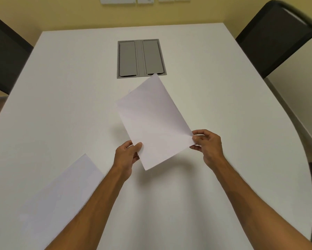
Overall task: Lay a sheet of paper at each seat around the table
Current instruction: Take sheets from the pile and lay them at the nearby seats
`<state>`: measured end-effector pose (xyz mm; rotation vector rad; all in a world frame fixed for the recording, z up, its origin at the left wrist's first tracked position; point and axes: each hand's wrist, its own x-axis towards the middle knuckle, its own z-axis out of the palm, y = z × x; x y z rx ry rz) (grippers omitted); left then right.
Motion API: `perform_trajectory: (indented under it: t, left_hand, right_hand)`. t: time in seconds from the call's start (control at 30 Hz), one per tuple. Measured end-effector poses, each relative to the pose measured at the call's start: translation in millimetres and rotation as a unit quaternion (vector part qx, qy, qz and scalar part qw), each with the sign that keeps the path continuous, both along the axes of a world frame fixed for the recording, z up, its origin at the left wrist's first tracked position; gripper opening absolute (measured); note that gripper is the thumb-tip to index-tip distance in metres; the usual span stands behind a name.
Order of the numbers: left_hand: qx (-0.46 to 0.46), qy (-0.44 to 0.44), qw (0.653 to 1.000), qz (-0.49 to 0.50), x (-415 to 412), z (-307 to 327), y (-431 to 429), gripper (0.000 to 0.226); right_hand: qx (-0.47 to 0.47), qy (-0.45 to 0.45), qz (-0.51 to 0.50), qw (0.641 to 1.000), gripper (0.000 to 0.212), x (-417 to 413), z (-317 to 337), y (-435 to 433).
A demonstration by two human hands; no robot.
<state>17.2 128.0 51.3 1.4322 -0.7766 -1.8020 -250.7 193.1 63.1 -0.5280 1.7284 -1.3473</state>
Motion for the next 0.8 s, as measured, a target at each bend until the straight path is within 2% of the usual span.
perform_trajectory:
  t: [0.2,0.5,0.67,0.8]
  left_hand:
    - [-0.020,0.018,1.000,-0.011,10.9,22.9,39.1,0.019]
    - [-0.037,0.045,0.998,0.002,3.3,48.3,105.0,0.022]
    - [-0.037,0.080,0.996,-0.006,-12.2,56.2,147.3,0.028]
    - [-0.030,0.089,0.995,-0.020,-24.5,56.4,169.4,0.035]
  right_hand:
    - [-0.040,-0.030,-0.008,0.999,0.016,5.6,23.9,51.1]
    - [-0.095,-0.189,-0.117,0.970,0.029,43.2,47.5,120.7]
    - [-0.091,-0.187,-0.137,0.968,0.016,61.2,51.8,156.6]
    - [-0.076,-0.150,-0.152,0.974,0.016,55.7,49.7,182.1]
